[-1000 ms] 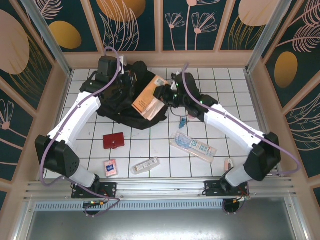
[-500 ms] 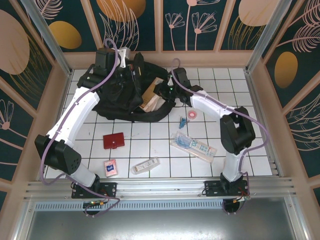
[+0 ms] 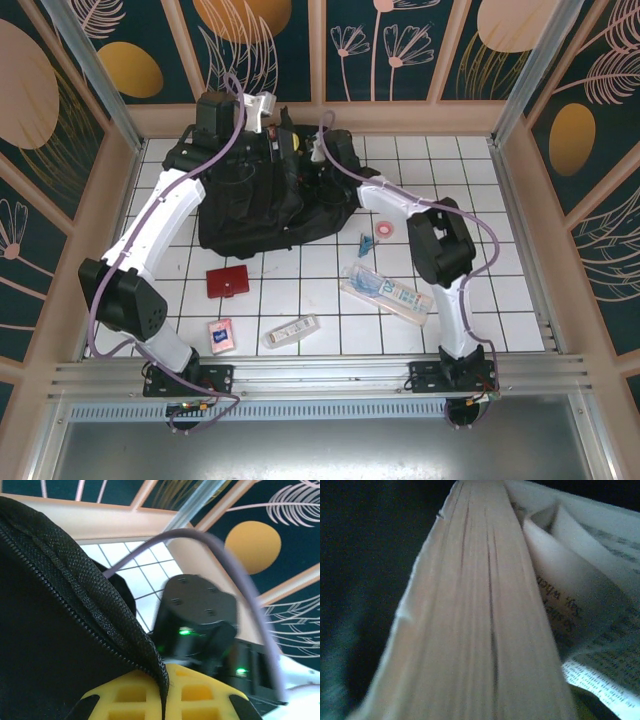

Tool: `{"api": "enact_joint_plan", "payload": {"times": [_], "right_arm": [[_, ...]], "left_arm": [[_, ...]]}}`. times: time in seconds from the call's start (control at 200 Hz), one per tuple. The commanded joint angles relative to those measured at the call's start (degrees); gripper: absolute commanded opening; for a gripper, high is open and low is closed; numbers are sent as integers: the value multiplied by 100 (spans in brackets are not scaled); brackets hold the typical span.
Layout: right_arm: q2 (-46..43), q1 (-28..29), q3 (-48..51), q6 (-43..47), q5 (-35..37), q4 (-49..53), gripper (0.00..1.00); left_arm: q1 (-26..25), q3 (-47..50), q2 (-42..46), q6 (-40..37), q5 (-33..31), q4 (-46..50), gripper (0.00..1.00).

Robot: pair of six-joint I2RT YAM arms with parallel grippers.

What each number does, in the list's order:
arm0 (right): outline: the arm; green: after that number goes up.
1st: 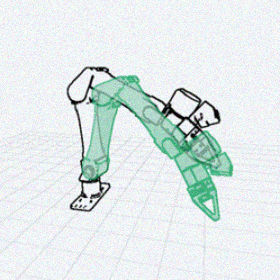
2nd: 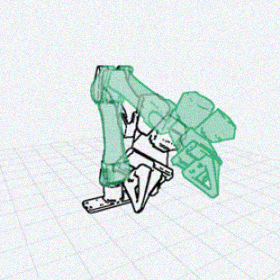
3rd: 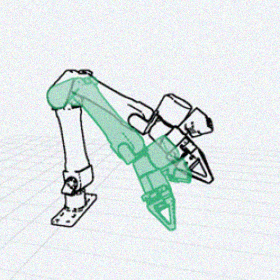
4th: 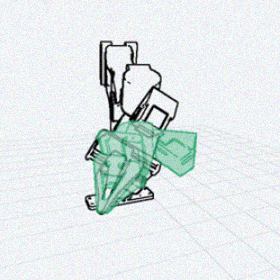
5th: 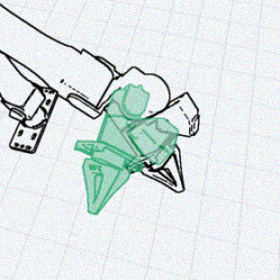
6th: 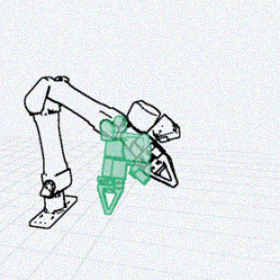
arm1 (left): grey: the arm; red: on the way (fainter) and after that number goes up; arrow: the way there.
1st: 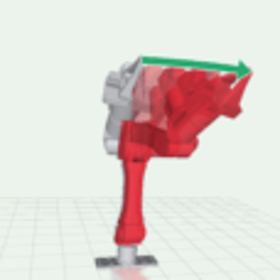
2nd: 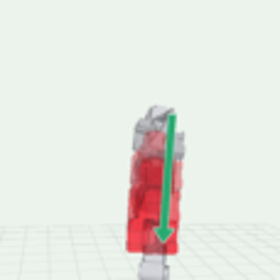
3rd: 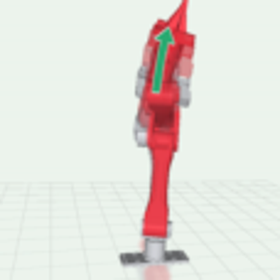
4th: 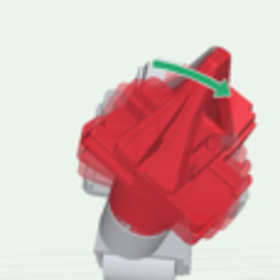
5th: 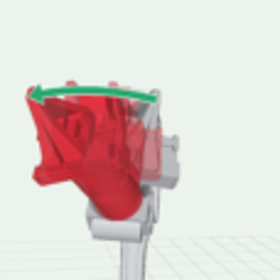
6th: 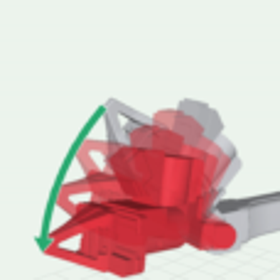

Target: Pack the student bag

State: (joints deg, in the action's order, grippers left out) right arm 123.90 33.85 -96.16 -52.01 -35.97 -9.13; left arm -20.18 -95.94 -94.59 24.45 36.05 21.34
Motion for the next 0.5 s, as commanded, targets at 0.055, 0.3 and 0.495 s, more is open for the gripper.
{"api": "enact_joint_plan", "payload": {"times": [0.055, 0.3, 0.495], "right_arm": [[543, 275, -824, -195, -376, -426, 30], [986, 523, -1538, -159, 135, 90, 60], [388, 249, -1114, 302, 801, 605, 79]], "left_arm": [[-12, -416, -122, -16, 921, -948, 0], [-12, -516, -245, -200, 742, -768, 0], [4, -496, -99, -524, -370, -236, 0]]}}
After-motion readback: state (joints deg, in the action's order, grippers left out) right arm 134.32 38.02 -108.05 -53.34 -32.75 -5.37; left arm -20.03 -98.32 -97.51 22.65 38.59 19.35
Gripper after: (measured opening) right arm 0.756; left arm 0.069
